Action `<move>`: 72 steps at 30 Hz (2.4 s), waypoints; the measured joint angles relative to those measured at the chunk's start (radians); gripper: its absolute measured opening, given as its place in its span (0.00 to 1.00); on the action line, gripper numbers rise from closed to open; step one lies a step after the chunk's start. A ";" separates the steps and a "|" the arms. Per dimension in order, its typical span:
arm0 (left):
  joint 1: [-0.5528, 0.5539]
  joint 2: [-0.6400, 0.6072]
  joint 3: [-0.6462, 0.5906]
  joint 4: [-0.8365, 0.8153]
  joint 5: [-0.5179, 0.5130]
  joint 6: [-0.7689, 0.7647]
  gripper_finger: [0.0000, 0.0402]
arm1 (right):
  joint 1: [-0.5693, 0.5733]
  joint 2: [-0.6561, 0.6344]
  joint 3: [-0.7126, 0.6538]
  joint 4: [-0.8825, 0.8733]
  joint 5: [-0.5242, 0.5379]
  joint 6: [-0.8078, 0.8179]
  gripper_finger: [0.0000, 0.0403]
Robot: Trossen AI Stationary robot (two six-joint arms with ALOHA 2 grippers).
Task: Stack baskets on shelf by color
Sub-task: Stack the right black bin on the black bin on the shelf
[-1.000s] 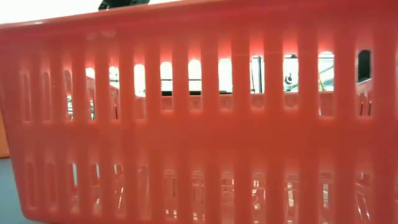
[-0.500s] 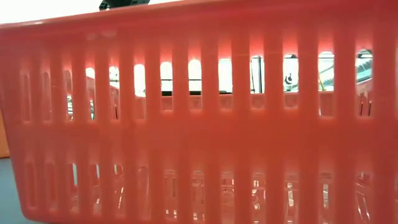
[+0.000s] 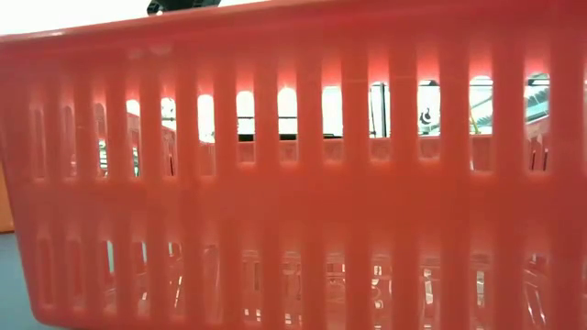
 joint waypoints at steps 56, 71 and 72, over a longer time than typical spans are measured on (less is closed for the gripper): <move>0.000 0.000 0.000 -0.076 0.001 -0.058 0.28 | 0.188 0.055 -0.364 0.640 0.423 0.125 0.03; 0.000 0.000 0.000 -0.066 0.000 -0.067 0.28 | 0.190 0.020 -0.081 0.098 0.471 0.179 0.01; 0.000 0.000 0.000 -0.061 0.000 -0.067 0.28 | 0.190 0.019 -0.035 0.011 0.513 0.186 0.01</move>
